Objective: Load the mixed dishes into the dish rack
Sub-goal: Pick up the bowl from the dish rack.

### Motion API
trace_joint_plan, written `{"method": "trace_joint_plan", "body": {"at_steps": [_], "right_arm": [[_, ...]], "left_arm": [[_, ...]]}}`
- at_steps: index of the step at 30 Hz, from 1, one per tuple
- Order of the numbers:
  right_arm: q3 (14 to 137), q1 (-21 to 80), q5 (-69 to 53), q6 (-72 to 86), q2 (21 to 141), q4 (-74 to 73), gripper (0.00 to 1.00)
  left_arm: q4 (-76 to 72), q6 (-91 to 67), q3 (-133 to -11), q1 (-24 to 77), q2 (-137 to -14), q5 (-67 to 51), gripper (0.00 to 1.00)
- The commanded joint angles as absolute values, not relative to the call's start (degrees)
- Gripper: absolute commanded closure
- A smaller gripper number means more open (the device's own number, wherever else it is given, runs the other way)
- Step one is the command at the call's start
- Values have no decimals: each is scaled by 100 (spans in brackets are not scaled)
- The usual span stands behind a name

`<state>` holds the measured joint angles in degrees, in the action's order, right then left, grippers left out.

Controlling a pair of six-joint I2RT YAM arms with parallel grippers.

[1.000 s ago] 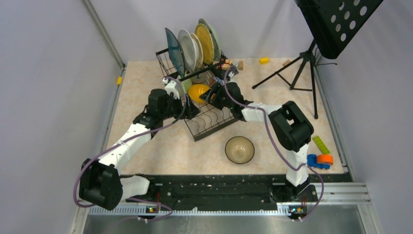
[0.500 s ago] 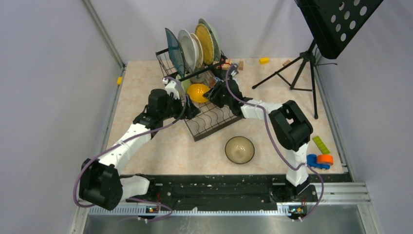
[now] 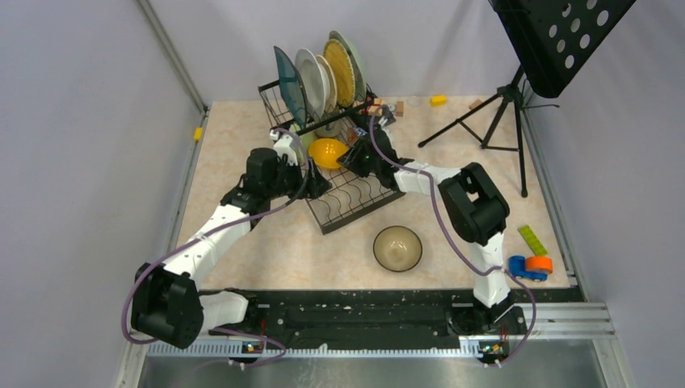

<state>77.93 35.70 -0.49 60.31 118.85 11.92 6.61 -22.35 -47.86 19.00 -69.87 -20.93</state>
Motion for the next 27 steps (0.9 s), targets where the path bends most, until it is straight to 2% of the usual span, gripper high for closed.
{"method": "trace_joint_plan", "body": {"at_steps": [1,3,5,10,14,27], "right_arm": [[8259,3533,-249,5872,12117,1205,66],[8172,3533,-221,5850,12072,1223,68],[7986,3529,-154,5800,11964,1394,77],[7925,3524,-219,5639,11848,1456,81],[7823,3524,-224,5521,11660,1596,99],[6884,3546,-81,4860,10446,1918,100]], "left_arm": [[576,-2149,-4878,1872,-6835,-2059,20],[600,-2118,-4870,1868,-6806,-1985,20],[673,-2134,-4870,1863,-6772,-1782,20],[732,-2060,-4832,1862,-6649,-1496,20],[738,-2060,-4847,1863,-6618,-1375,20],[794,-2341,-4846,1854,-6699,-688,19]]}}
